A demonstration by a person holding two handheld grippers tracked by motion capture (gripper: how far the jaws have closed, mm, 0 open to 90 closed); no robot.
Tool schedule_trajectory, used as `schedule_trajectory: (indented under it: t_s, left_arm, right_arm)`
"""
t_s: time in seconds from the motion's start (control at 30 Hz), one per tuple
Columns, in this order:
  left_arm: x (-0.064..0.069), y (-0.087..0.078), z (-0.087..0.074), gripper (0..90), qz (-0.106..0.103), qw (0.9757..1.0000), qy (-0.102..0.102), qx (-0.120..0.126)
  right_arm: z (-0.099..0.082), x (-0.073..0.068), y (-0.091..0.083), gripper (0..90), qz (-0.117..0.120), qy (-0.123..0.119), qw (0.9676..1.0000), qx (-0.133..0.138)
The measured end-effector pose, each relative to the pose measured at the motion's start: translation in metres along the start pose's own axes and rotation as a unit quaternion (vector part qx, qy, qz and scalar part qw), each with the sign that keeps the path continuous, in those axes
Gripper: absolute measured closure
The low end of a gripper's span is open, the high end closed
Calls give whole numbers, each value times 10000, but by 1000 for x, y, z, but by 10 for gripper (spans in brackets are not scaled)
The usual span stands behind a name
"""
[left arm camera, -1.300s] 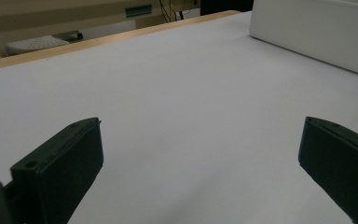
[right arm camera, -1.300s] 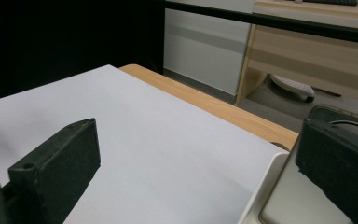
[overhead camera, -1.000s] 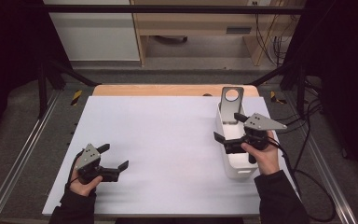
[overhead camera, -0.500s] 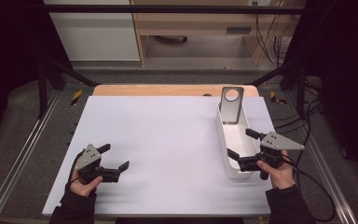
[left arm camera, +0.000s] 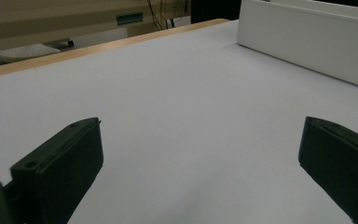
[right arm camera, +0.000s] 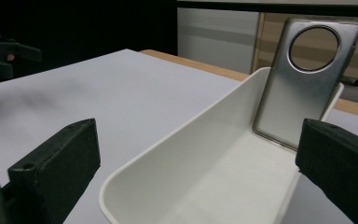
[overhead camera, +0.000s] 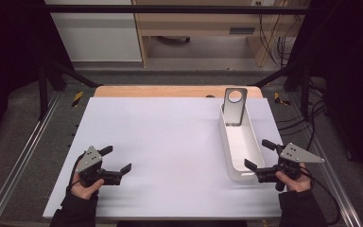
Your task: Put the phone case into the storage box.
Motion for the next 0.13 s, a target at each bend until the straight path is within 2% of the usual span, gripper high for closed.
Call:
schedule_trajectory:
  t_s: [0.13]
  left_arm:
    - [1, 0, 1, 0, -15, 10000, 10, 7]
  right_arm:
    - [-1, 3, -4, 4, -37, 32, 10000, 10]
Point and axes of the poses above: each handheld gripper's, and its own axes: y roughly forward along the jaws, z roughly out of its top, x roughly to its right, the point moved 4 cm from there along y, roughly forward along the jaws, and after that the axes turned 11 degrees about x, right-handed, at the moved point
